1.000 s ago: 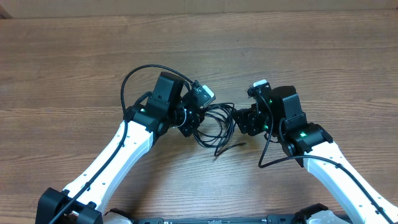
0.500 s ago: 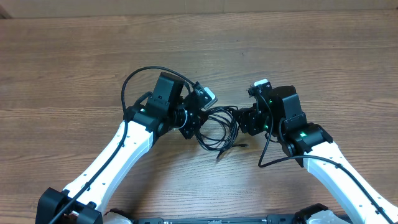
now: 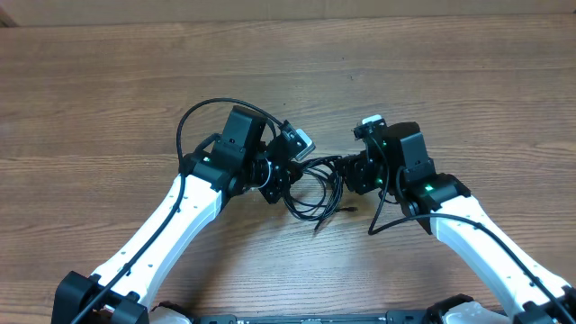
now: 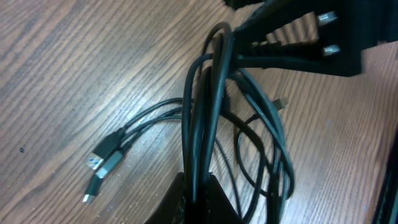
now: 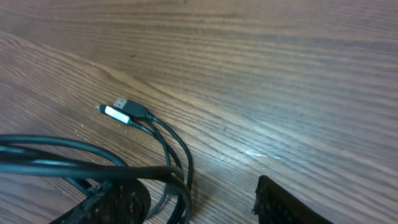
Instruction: Untangle cables
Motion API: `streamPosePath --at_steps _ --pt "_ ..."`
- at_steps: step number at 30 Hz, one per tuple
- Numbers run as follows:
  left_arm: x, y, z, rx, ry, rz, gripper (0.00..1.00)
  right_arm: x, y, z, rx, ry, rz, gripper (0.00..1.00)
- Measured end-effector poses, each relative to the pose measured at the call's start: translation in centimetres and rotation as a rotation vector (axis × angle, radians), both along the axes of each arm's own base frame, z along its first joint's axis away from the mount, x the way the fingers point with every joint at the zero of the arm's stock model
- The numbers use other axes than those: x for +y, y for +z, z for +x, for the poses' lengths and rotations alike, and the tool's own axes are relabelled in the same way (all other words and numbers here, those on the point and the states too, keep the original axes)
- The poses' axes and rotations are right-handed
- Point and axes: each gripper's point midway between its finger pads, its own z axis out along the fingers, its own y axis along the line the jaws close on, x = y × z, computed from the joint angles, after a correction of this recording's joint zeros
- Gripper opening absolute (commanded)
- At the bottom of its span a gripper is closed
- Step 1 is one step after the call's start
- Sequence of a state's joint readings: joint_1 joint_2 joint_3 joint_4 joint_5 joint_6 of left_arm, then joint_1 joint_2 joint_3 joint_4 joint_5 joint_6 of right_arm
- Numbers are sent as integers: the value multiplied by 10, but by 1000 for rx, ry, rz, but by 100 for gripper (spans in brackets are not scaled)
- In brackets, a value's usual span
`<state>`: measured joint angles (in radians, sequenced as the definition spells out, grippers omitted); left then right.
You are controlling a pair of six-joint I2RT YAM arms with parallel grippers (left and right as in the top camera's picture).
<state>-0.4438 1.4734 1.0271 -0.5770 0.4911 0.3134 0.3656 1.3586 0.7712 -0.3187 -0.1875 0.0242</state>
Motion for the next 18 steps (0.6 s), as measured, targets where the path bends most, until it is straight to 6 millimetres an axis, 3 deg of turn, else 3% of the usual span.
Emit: streamPosePath --at_steps 18 --pt "4 -5 -10 50 -3 16 4 5 6 14 -62 -1 15 70"
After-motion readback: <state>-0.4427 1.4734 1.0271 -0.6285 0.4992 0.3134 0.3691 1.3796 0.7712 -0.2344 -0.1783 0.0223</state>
